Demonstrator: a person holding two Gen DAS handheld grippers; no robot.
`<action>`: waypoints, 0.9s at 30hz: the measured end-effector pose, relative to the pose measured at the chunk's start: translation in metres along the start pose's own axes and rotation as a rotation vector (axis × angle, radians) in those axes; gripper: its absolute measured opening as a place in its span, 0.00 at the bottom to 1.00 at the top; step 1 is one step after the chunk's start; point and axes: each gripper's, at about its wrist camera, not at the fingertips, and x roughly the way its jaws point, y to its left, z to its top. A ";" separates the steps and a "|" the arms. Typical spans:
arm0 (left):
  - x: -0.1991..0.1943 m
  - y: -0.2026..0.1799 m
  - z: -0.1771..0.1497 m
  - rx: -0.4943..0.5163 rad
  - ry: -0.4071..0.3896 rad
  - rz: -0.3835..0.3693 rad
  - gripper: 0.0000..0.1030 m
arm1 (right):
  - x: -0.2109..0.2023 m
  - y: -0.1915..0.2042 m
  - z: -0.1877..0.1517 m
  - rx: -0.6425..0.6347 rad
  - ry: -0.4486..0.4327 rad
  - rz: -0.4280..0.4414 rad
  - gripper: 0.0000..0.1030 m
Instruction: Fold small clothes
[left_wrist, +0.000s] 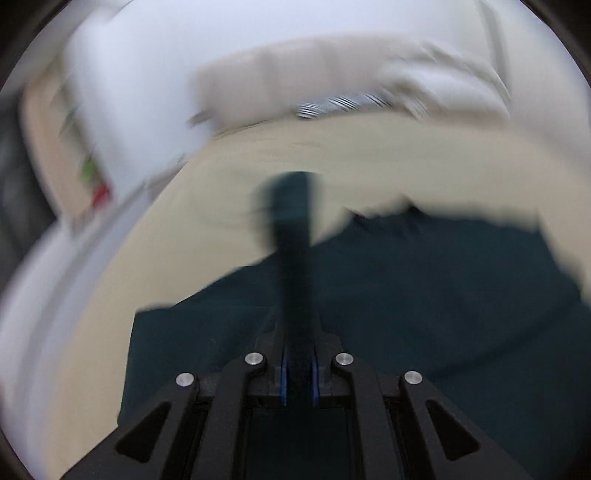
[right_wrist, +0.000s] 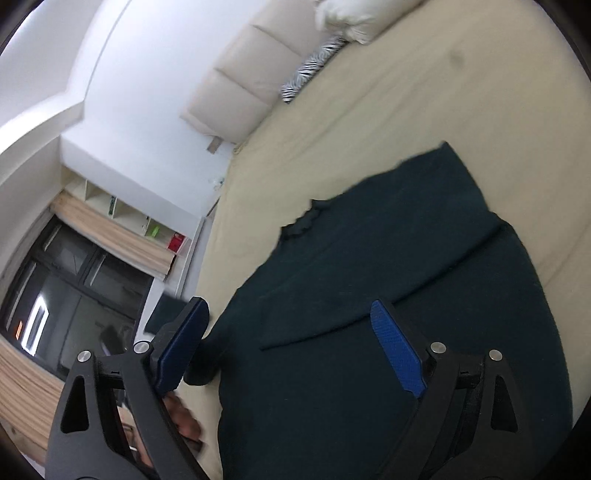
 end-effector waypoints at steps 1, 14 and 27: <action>0.008 -0.028 -0.008 0.073 0.029 0.001 0.14 | 0.003 -0.009 0.002 0.020 0.010 0.002 0.87; -0.012 0.032 -0.056 -0.269 0.034 -0.159 0.86 | 0.113 -0.030 0.014 0.078 0.283 0.121 0.86; -0.014 0.078 -0.108 -0.550 0.063 -0.277 0.86 | 0.202 0.004 -0.012 0.038 0.506 -0.002 0.26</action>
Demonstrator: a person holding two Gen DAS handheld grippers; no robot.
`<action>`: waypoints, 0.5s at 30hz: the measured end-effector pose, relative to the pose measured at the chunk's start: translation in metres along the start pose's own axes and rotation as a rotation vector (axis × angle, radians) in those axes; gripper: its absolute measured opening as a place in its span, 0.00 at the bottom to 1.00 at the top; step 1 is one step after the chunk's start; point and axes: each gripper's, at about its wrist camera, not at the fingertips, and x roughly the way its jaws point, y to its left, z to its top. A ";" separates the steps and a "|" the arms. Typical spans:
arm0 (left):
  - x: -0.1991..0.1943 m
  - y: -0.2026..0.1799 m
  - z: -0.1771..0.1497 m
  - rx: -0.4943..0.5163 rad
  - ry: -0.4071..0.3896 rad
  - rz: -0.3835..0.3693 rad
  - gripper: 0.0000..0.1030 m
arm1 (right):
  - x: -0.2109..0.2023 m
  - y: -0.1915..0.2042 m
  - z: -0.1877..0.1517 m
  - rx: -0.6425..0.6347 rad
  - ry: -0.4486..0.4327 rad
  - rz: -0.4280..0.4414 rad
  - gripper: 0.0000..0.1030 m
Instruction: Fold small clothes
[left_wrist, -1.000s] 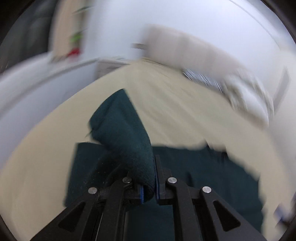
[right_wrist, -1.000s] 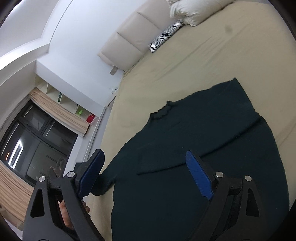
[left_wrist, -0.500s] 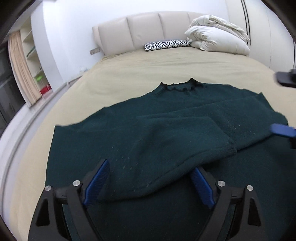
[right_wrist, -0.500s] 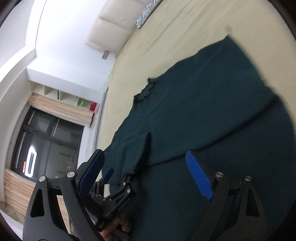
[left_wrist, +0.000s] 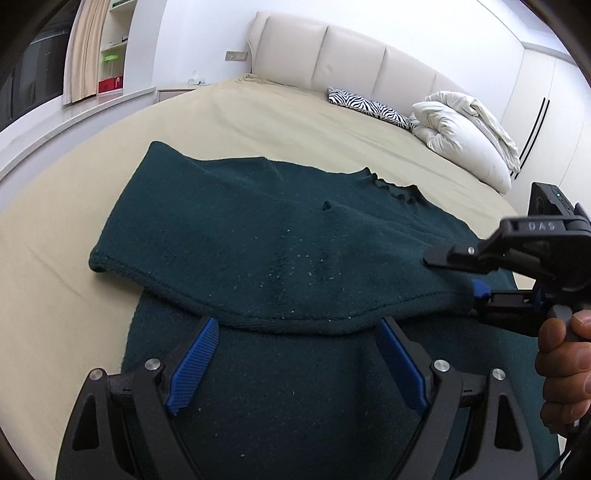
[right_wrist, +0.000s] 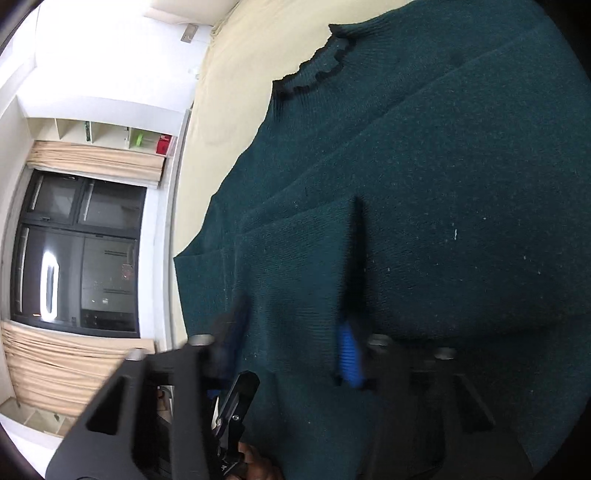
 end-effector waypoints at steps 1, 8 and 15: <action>-0.002 0.001 -0.001 -0.007 -0.004 -0.002 0.86 | -0.003 0.002 0.000 -0.017 -0.006 -0.021 0.14; -0.014 0.015 -0.012 -0.056 0.013 -0.009 0.86 | -0.043 0.023 0.011 -0.171 -0.085 -0.121 0.07; -0.028 0.015 -0.025 -0.049 -0.001 0.005 0.86 | -0.085 -0.012 0.046 -0.162 -0.149 -0.290 0.07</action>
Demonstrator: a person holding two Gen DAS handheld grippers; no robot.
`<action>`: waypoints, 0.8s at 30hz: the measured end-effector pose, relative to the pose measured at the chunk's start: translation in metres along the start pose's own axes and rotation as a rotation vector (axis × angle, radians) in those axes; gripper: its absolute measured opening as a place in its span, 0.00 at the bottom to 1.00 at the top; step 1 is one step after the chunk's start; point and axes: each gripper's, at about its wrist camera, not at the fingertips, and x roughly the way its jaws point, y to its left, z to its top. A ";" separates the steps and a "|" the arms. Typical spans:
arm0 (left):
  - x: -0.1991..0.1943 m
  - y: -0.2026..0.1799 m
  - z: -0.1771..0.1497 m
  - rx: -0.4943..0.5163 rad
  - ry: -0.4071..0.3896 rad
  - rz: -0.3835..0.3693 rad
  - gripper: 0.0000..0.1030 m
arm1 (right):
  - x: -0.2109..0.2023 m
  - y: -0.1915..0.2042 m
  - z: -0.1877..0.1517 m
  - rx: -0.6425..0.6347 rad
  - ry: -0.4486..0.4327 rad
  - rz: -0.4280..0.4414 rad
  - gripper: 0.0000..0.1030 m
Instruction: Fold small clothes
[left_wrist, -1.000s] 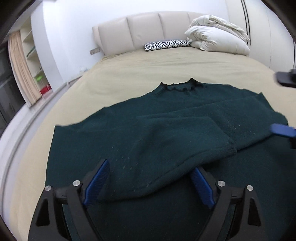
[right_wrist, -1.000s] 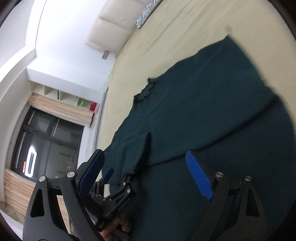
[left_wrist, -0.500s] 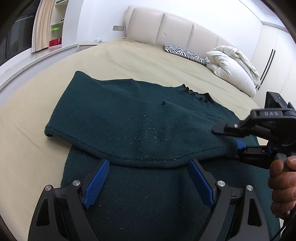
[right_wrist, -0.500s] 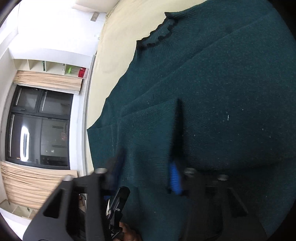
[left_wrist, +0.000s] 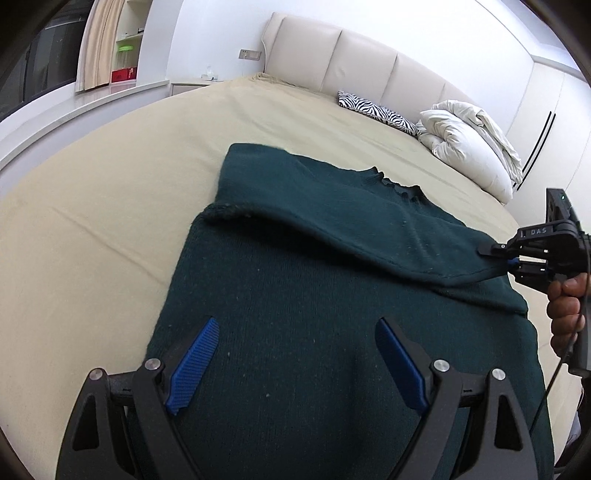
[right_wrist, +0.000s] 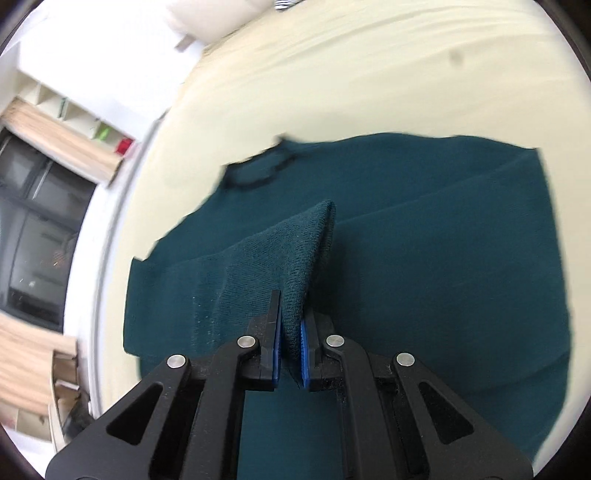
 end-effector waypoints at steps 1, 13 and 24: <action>-0.001 0.000 -0.001 0.000 -0.001 0.001 0.86 | -0.002 -0.009 0.002 0.016 -0.004 -0.008 0.07; -0.015 0.035 0.061 -0.156 -0.043 -0.079 0.64 | -0.002 -0.057 -0.006 0.066 -0.021 0.004 0.09; 0.091 0.036 0.113 -0.078 0.088 0.042 0.10 | -0.012 -0.021 -0.013 0.013 -0.005 0.122 0.10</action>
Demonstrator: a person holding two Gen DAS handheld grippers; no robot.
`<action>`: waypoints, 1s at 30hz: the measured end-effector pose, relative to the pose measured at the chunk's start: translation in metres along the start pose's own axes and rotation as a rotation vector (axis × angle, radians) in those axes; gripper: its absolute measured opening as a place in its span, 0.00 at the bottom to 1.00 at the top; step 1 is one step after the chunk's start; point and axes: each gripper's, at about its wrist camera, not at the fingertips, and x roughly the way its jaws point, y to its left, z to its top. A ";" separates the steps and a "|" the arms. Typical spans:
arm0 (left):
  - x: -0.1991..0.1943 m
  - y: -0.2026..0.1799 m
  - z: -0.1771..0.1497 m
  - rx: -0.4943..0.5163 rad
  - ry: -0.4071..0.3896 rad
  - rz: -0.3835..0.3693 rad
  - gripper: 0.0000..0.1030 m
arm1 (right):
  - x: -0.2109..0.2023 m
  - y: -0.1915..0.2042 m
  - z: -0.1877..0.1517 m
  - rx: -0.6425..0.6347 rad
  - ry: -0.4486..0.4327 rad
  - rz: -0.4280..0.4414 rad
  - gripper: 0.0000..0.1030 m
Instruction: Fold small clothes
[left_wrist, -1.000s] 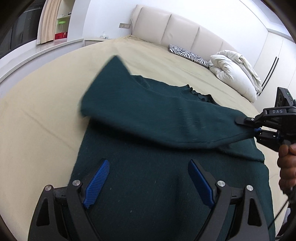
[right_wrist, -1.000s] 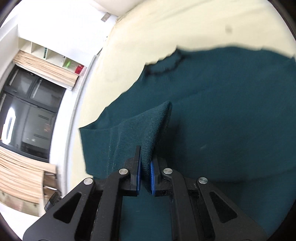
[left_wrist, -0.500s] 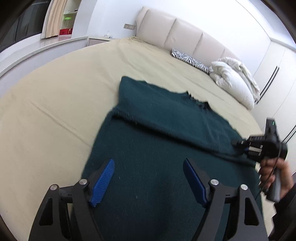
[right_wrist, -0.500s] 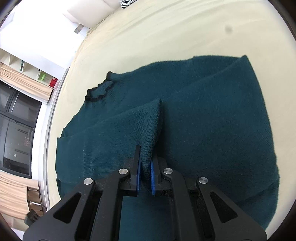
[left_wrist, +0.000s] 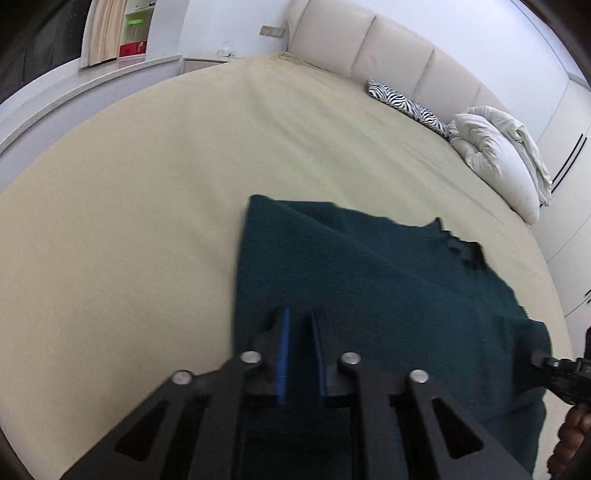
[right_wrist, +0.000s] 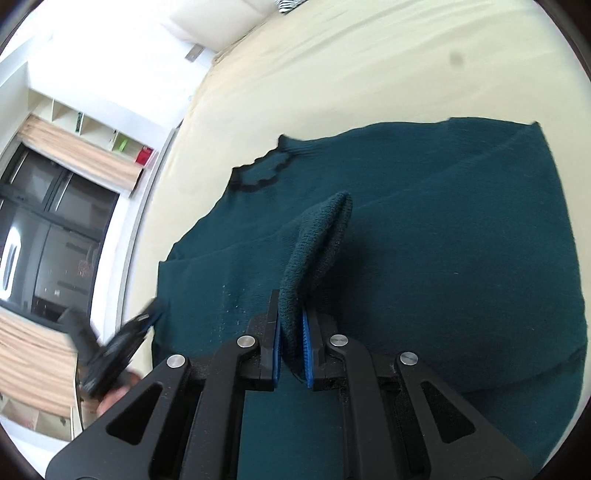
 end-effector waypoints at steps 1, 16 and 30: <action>-0.002 0.003 0.000 0.015 -0.011 0.029 0.06 | 0.000 0.000 0.000 0.000 -0.001 -0.010 0.10; -0.035 0.008 0.002 0.048 -0.077 0.183 0.26 | -0.003 -0.043 0.003 0.155 -0.034 -0.085 0.29; 0.033 0.012 0.049 -0.041 0.043 -0.095 0.15 | 0.042 -0.035 0.018 0.116 -0.031 0.159 0.48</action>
